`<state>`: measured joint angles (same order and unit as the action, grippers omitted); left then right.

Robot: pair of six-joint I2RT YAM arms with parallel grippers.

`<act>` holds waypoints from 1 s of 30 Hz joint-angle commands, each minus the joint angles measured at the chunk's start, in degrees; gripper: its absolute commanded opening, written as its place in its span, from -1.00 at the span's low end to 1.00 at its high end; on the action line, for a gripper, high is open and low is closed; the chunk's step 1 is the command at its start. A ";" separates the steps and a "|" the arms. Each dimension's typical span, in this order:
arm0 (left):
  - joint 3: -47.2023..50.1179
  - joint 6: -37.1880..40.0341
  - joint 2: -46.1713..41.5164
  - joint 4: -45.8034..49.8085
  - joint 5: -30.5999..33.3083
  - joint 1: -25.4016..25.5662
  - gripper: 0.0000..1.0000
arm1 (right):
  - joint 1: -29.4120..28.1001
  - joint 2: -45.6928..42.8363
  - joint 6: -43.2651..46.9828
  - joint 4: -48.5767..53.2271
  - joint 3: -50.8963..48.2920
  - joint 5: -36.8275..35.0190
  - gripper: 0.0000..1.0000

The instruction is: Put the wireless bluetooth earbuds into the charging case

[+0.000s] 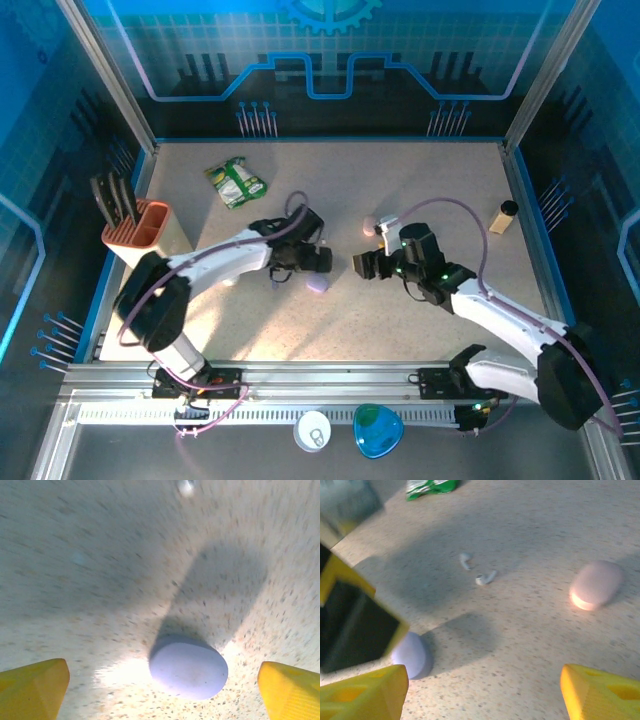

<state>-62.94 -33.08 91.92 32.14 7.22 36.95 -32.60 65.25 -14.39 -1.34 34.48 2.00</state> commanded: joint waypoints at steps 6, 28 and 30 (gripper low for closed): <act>11.50 -6.58 -13.35 -6.90 -6.39 -14.61 0.98 | -10.90 14.90 8.07 -7.53 4.36 1.36 0.61; 14.86 -4.71 -17.14 -9.00 -8.47 -17.88 0.98 | -16.74 34.97 18.96 -7.91 12.27 -1.03 0.39; 14.88 -4.63 -16.99 -9.08 -8.62 -17.88 0.99 | -16.71 35.52 19.18 -7.57 12.59 -0.77 0.33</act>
<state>-48.95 -37.60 76.01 23.64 0.10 19.59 -49.80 99.42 3.09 -8.23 45.89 1.26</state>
